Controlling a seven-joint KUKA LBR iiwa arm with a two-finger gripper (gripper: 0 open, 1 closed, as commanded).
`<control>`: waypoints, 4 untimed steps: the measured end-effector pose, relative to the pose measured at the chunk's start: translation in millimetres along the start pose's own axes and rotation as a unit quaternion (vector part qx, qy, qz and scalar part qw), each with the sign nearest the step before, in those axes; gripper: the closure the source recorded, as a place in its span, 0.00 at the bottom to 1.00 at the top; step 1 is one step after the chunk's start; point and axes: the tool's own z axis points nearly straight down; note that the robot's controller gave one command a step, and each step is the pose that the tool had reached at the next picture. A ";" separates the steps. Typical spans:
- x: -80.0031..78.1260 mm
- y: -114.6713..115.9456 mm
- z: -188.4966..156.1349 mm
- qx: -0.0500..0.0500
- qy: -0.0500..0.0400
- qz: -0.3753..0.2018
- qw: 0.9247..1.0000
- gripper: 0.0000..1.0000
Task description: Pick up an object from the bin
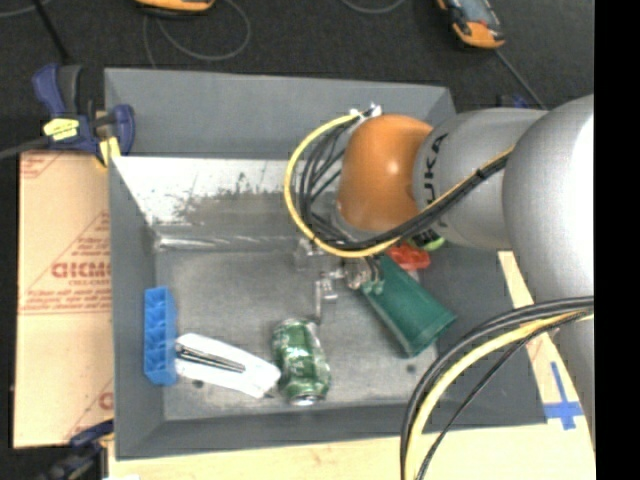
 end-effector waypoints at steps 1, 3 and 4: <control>23.4 28.7 3.1 0.000 -0.002 0.009 1.000 0.00; 53.5 67.1 -28.2 0.001 -0.001 -0.019 1.000 0.00; 103.8 51.7 -50.9 -0.001 -0.001 -0.025 1.000 0.00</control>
Offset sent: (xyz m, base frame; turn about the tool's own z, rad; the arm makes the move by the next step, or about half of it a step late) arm -0.0678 0.0311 -0.0062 -0.0294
